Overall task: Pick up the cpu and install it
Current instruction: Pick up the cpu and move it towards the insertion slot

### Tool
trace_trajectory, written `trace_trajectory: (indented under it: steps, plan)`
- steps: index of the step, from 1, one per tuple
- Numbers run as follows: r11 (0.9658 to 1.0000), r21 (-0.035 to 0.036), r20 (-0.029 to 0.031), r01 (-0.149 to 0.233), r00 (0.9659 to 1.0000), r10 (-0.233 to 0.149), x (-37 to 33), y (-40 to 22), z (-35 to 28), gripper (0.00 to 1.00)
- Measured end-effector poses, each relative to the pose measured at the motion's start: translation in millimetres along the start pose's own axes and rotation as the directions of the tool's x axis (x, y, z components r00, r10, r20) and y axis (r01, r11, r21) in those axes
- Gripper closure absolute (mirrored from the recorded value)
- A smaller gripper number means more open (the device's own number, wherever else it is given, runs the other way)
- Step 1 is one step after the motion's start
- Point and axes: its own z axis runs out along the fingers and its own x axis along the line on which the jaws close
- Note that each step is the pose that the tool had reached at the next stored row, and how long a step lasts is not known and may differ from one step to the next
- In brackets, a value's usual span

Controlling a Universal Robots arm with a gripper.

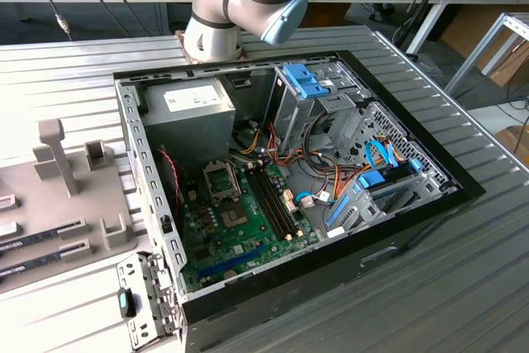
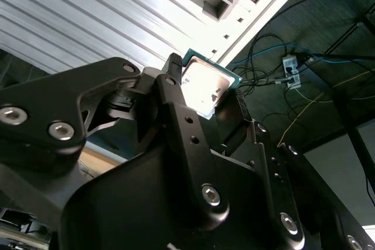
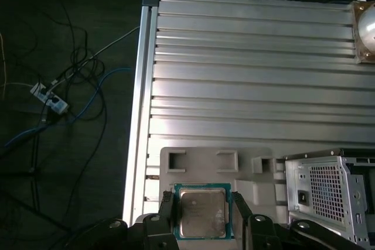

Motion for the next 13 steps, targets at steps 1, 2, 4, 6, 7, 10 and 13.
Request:
trace_trajectory:
  steps: [1,2,4,6,7,10,13]
  plan:
    - [1.0000,-0.0006,0.0000,0.000,1.0000,0.000,0.0,0.1,-0.5,0.53]
    - [1.0000,-0.0012,0.0000,0.000,1.0000,0.000,-0.1,0.2,-0.8,0.53]
    - [1.0000,-0.0027,0.0001,0.000,1.0000,0.000,-0.1,0.4,-1.6,0.53]
    - [1.0000,-0.0041,0.0001,0.000,1.0000,0.000,-0.1,0.7,-2.8,0.53]
    - [1.0000,-0.0044,0.0002,0.000,1.0000,0.000,-0.1,0.7,-2.8,0.53]
    - [1.0000,0.0006,0.0000,0.000,1.0000,0.000,-0.1,0.7,-2.8,0.53]
    - [0.9966,0.0825,-0.0033,0.003,1.0000,-0.002,-0.2,0.7,-2.8,0.53]
